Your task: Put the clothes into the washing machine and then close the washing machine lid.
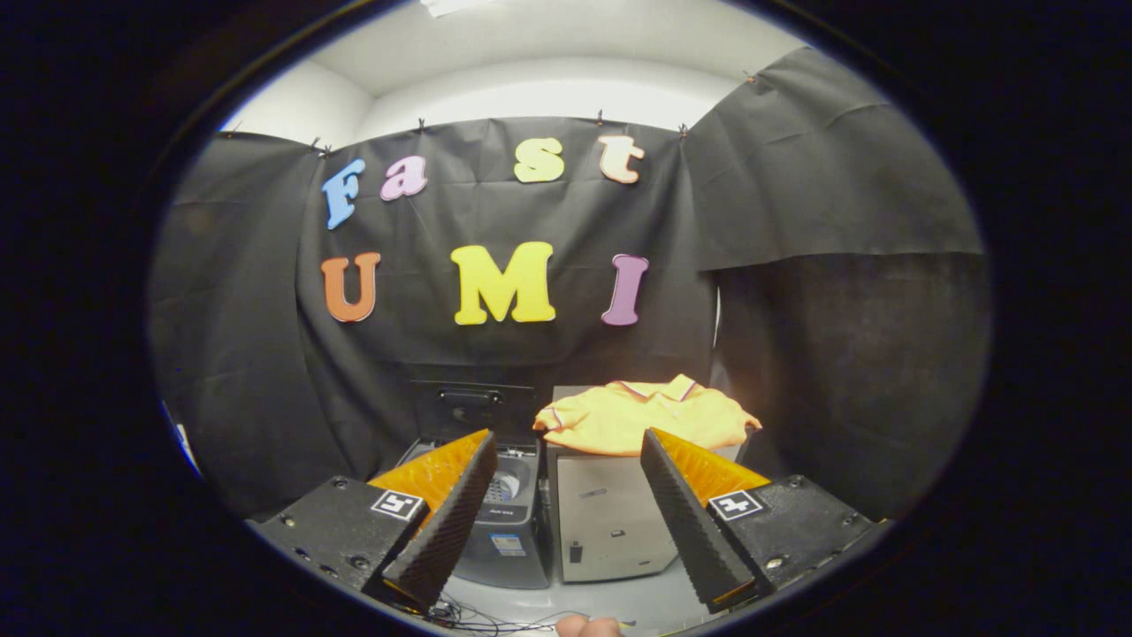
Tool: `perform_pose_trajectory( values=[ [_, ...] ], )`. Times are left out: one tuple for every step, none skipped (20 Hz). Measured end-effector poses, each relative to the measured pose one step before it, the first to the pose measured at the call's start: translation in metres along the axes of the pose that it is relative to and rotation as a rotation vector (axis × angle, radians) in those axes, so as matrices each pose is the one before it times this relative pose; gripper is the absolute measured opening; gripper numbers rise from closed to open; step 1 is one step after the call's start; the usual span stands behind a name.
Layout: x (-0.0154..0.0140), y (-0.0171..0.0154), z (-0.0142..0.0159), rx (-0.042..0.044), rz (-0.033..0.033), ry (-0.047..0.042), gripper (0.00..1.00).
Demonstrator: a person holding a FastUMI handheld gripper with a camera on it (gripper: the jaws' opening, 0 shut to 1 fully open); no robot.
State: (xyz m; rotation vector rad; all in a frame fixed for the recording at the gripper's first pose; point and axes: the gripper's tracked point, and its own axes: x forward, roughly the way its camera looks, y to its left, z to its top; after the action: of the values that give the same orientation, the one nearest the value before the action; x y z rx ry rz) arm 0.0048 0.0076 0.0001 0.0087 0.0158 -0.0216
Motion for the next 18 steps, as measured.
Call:
perform_pose_trajectory(
  values=[
    [0.00072, 0.00012, 0.00165, 0.00204, -0.00278, -0.00169, 1.0],
    [0.00113, 0.00063, 0.00119, 0.00202, -0.00345, 0.00044, 1.0],
    [0.0013, 0.00015, 0.00037, 0.00161, -0.00081, -0.00006, 1.0],
    [0.00139, 0.00103, 0.00009, 0.00051, -0.00165, 0.00034, 1.0],
    [0.00113, 0.00063, 0.00108, -0.00078, -0.00242, -0.00124, 1.0],
    [0.00111, -0.00014, 0.00078, -0.0029, -0.00328, -0.00104, 1.0],
    [0.00157, 0.00039, 0.00069, -0.00371, -0.00519, -0.00041, 1.0],
    [0.00288, -0.00079, 0.0001, -0.00219, -0.00518, 0.00054, 1.0],
    [0.00202, -0.00103, 0.00142, 0.00105, -0.00519, -0.00045, 1.0],
    [0.00288, -0.00117, 0.00162, 0.00178, -0.00692, -0.00034, 1.0],
    [0.00385, -0.0009, 0.00136, 0.00143, -0.00446, -0.00044, 1.0],
    [0.00276, 0.00022, 0.00025, -0.00462, 0.00067, -0.00063, 1.0],
    [0.00309, -0.00293, 0.00134, -0.00707, -0.00799, 0.00273, 1.0],
    [0.00338, -0.00478, 0.00165, -0.00149, -0.00774, -0.00182, 1.0],
    [0.00445, -0.00378, 0.00236, 0.00305, -0.00706, -0.00014, 1.0],
    [0.00483, -0.00384, 0.00146, 0.00357, -0.00632, 0.00372, 1.0],
    [0.00555, -0.00383, 0.00062, 0.00321, -0.00403, 0.00532, 1.0],
    [0.00656, -0.00524, 0.00251, 0.00431, -0.00522, 0.00311, 1.0]
  ],
)
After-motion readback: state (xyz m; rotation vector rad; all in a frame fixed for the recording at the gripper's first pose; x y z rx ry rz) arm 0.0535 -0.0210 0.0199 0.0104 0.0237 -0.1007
